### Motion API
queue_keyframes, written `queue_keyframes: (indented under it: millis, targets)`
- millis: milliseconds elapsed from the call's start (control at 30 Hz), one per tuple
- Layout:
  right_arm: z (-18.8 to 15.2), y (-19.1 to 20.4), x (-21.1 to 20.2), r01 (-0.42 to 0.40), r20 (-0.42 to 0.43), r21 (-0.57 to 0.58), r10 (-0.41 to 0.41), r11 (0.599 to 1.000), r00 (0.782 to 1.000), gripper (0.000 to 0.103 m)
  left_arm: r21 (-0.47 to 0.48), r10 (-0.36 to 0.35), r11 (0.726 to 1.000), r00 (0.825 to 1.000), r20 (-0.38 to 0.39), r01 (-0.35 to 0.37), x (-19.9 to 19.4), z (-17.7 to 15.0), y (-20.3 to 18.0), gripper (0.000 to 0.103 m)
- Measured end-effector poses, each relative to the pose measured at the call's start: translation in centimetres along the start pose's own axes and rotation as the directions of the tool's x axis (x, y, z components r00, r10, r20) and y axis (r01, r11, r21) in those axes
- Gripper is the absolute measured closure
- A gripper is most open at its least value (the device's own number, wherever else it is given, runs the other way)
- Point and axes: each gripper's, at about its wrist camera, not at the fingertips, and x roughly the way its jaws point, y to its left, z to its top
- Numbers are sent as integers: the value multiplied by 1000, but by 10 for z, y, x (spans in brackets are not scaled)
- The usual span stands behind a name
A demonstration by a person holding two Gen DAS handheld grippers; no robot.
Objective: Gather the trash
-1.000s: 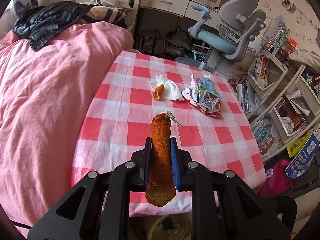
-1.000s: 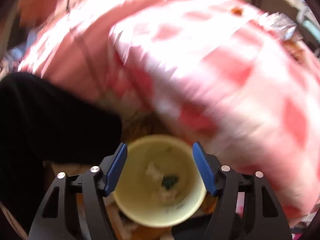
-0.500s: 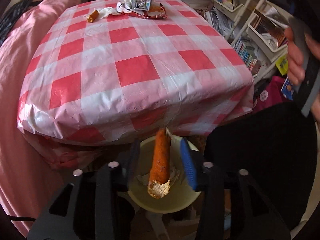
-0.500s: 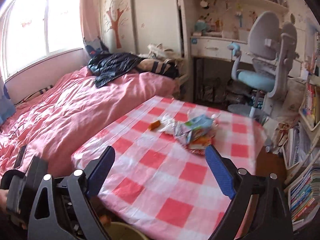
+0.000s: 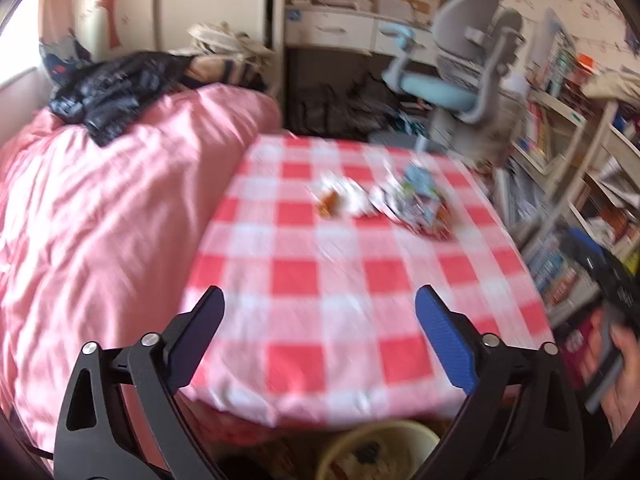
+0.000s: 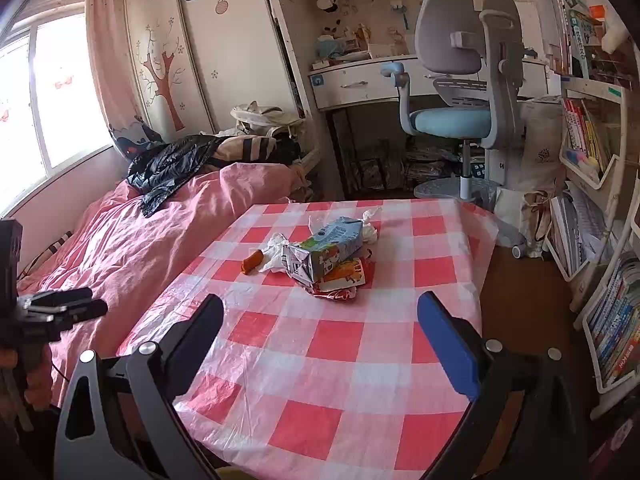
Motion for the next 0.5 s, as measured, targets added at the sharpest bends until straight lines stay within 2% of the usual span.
queue_keyframes:
  millis: [67,133,200,300,367,500]
  targets:
    - [-1,2,1,5,-3,-5,-5,1000,1000,9,-42,58,997,998,20,-57,10,5,18,8]
    - [-1,4,3,9,-10,-16,-9,1000,1000,9,-120,103,987,993,-60,-110,23,1,35,8]
    - [-2,3,5,13,-15,-23,-14,1000,1000,9,-177,39,983,997,-70,-51,25,-1,42,8]
    - [-2,4,6,21,-24,-29,-22,999,999,9,-149,44,988,998,-37,-49,21,-2,36,8]
    - [-3,5,7,32,-32,-44,-33,999,999,9,-105,58,993,997,-41,-62,22,-4,28,8]
    - [-4,4,7,45,-44,-64,-48,997,998,9,-92,49,994,997,-57,-54,27,-8,23,8]
